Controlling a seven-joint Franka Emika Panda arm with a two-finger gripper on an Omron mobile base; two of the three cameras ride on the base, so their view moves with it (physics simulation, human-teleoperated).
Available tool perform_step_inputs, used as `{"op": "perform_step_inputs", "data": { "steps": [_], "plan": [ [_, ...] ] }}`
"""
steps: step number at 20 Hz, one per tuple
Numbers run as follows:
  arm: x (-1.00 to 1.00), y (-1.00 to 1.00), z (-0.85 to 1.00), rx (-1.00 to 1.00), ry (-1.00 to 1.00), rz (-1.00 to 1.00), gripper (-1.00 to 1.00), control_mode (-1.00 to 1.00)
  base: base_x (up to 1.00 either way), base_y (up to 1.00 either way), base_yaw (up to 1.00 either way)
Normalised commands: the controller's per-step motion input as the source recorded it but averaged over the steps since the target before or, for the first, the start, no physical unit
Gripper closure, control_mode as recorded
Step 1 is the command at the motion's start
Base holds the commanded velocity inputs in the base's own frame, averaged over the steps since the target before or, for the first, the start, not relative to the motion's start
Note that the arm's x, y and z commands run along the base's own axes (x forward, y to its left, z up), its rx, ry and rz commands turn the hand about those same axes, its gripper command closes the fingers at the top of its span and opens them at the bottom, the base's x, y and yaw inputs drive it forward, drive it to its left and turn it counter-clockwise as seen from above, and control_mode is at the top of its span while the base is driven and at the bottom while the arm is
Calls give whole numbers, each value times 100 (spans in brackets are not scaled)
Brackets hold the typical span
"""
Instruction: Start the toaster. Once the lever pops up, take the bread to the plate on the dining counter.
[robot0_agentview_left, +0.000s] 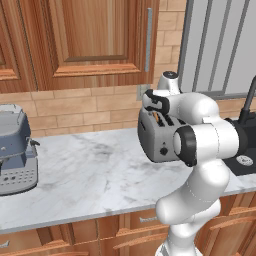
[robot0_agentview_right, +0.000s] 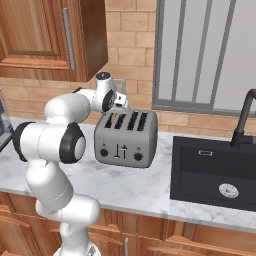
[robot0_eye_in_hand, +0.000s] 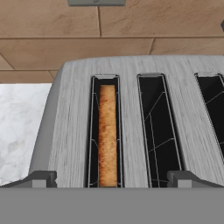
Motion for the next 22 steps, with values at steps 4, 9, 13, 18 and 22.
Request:
{"op": "perform_step_inputs", "data": {
  "steps": [4, 9, 13, 18, 22],
  "plan": [
    [0, 0, 0, 0, 0, 0, -100, -100, 0, 0, 0],
    [0, 0, 0, 0, 0, 0, -100, -100, 0, 0, 0],
    [0, 0, 0, 0, 0, 0, -100, -100, 0, 0, 0],
    [0, 0, 0, 0, 0, 0, -100, -100, 0, 0, 0],
    [0, 0, 0, 0, 0, 0, -100, -100, 0, 0, 0]
  ]
}}
